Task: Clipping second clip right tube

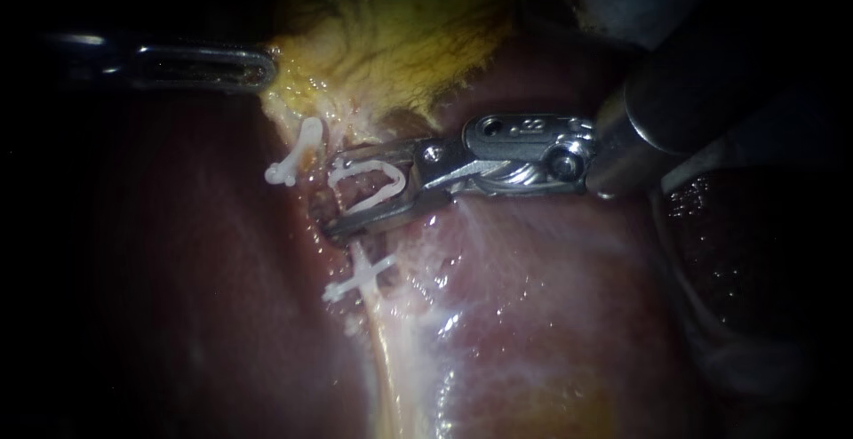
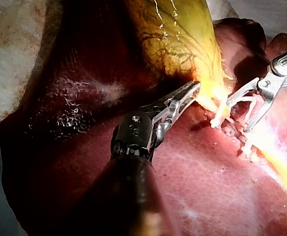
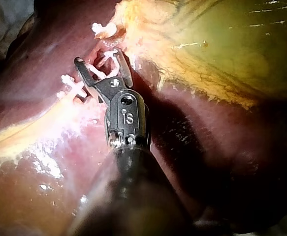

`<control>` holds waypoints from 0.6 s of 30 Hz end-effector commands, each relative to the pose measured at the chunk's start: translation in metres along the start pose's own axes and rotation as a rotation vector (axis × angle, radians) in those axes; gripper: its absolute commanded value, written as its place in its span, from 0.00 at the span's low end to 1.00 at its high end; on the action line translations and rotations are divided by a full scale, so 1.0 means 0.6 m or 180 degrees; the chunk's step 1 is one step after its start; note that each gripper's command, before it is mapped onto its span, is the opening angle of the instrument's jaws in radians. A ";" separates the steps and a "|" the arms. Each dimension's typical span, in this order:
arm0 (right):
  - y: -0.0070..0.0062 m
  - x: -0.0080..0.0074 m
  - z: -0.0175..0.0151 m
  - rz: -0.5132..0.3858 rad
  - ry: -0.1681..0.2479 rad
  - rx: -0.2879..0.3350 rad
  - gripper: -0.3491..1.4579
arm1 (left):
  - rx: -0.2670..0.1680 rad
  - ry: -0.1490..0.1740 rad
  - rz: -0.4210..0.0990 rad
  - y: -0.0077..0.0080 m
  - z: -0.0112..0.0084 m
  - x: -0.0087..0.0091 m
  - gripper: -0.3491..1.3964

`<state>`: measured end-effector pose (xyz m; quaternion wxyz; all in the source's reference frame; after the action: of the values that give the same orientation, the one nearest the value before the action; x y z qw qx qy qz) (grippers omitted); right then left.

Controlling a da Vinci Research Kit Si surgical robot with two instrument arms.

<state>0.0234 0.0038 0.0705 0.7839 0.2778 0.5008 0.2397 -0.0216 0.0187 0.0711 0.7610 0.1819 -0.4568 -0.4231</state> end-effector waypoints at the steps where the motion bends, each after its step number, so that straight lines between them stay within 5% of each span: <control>1: -0.0001 0.0004 -0.0006 0.0000 0.0002 0.0003 0.49 | 0.0000 0.0001 0.0000 0.0000 0.0000 0.0000 0.00; 9: -0.0017 0.0035 -0.0068 0.0045 -0.0009 0.0061 0.49 | 0.0000 0.0001 0.0001 0.0000 0.0000 0.0000 0.00; 18: -0.0022 0.0003 -0.0115 0.0159 -0.0060 0.0224 0.49 | 0.0000 0.0001 0.0001 0.0000 -0.0001 0.0000 0.00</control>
<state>0.0170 0.0042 0.0672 0.7698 0.3276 0.4930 0.2389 -0.0215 0.0186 0.0711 0.7611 0.1819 -0.4568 -0.4230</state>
